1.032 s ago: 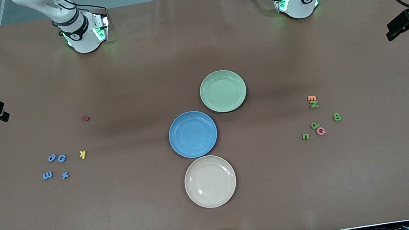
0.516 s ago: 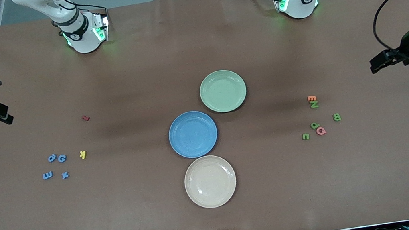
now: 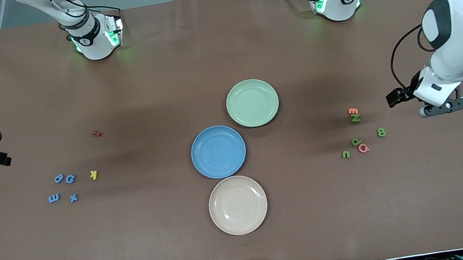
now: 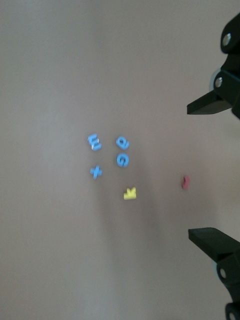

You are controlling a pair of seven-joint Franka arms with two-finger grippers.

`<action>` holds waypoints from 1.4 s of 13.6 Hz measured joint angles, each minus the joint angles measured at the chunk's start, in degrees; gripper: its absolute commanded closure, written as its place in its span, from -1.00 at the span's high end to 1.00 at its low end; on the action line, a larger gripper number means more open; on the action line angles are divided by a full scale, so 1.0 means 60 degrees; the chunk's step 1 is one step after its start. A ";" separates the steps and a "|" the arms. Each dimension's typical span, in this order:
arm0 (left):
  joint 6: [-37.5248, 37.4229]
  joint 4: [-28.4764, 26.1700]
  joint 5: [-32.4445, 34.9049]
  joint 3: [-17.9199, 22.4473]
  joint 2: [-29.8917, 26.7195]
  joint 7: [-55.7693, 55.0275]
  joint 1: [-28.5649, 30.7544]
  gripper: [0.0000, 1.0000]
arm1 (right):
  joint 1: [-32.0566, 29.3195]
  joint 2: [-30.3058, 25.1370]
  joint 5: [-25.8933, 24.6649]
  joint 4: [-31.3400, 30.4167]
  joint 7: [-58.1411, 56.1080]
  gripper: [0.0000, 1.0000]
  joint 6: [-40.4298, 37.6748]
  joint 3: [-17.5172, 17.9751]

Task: Sort letters by color into matching plates
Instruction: 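Grasp the green B with the left gripper while the right gripper grasps blue m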

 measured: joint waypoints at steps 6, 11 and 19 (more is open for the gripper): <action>0.1925 0.0059 0.0005 0.0041 0.1723 0.0552 0.0153 0.47 | -0.1479 0.1463 -0.0016 -0.1388 -0.2090 1.00 0.3192 -0.0013; 0.2144 0.0820 0.0011 0.0063 0.3083 0.0584 0.0391 0.24 | -0.1423 0.1531 -0.0016 -0.3862 -0.2091 1.00 0.6284 0.0131; 0.2248 0.1189 0.0012 0.0044 0.3921 0.0584 0.0322 0.08 | -0.1230 0.2279 -0.0016 -0.4332 -0.2088 0.63 0.7372 0.0186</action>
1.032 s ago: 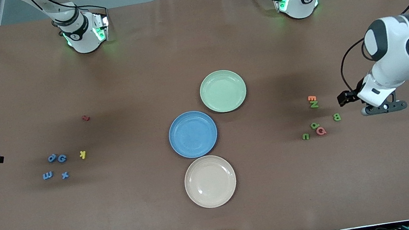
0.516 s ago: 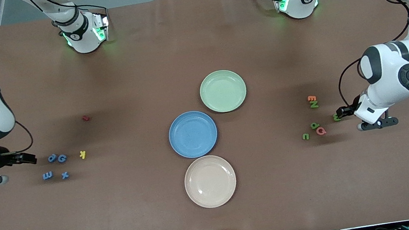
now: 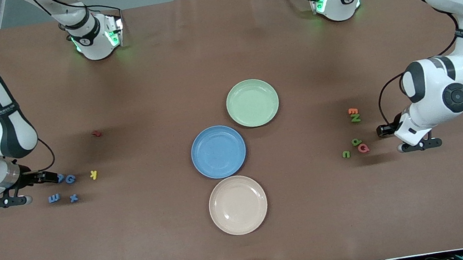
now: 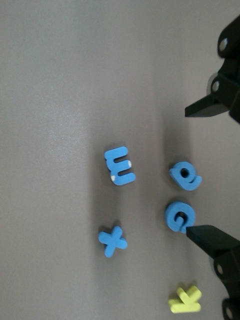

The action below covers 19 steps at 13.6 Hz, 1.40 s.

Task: Sort letters by color into matching plates
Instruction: 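Grasp the green B with the left gripper while the right gripper grasps blue m, then carry the B to the green plate while the right gripper carries m to blue plate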

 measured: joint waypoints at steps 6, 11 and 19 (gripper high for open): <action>0.0189 0.0028 0.0001 0.0005 0.0375 0.0000 0.0002 -0.16 | -0.0031 0.0813 -0.0001 0.0614 -0.0020 0.52 0.0426 -0.0035; 0.0165 0.0067 0.0008 0.0033 0.0340 0.0000 0.0030 -0.98 | -0.0053 0.1324 -0.0001 0.1295 -0.0178 0.51 0.0489 -0.0040; -0.2226 0.0329 0.0008 -0.0813 -0.1406 -0.0571 -0.0064 -0.99 | -0.0034 0.1726 -0.0001 0.1430 -0.0197 0.29 0.0673 -0.0009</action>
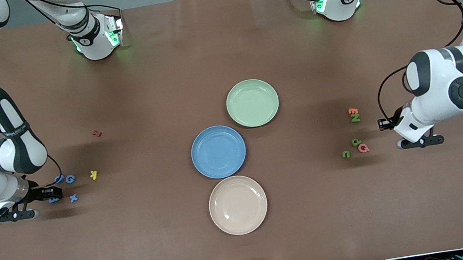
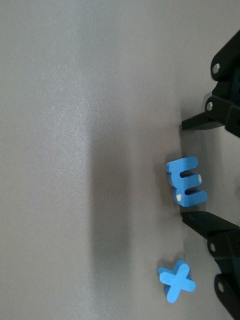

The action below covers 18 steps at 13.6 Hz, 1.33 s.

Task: Sort letters by color into matching plates
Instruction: 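Carry the B to the green plate while the right gripper carries m to blue plate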

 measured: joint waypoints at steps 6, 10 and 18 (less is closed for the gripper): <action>-0.0479 -0.0247 0.0000 -0.2598 -0.0318 -0.4299 -0.0286 -0.99 | 0.0008 0.0013 0.0002 0.0087 -0.0013 -0.39 0.0005 0.0056; 0.0082 -0.0383 0.0000 -0.2818 -0.0030 -0.7284 -0.1869 -0.99 | 0.0006 0.0032 0.0001 0.0144 -0.0015 -0.62 0.0003 0.0042; 0.2181 -0.0585 0.0000 -0.2790 0.1685 -1.0528 -0.4034 0.99 | 0.0980 -0.0544 0.0004 0.0912 0.0541 -0.63 -0.1140 0.0098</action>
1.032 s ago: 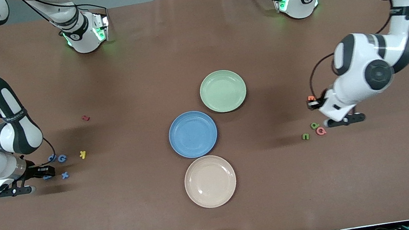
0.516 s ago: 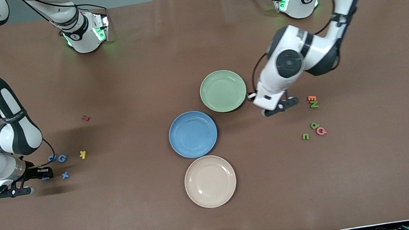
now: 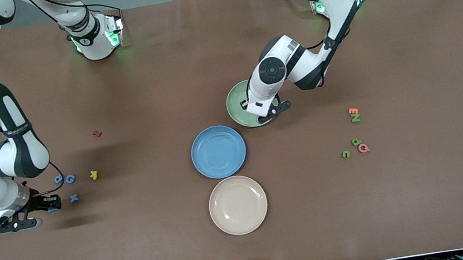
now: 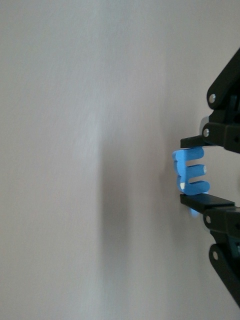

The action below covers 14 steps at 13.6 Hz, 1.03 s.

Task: Sort letters by color into matching plates
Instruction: 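Carry the B to the green plate while the right gripper carries m to blue plate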

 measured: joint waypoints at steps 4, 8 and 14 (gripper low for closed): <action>-0.0016 0.0059 0.0000 0.0035 -0.0098 -0.0569 0.0044 1.00 | 0.1668 -0.0762 0.0030 0.0139 0.2860 -0.62 -0.1933 0.0088; -0.0788 0.0184 0.0733 0.0180 -0.1035 -0.0479 0.1120 0.97 | 0.3965 -0.0782 0.0138 0.0118 0.7065 -0.62 -0.2081 0.0327; -0.1318 0.0085 0.1866 0.0216 -0.1524 0.1667 0.3443 0.85 | 0.6397 -0.0151 0.1487 0.0605 0.9935 -0.63 -0.1786 0.0317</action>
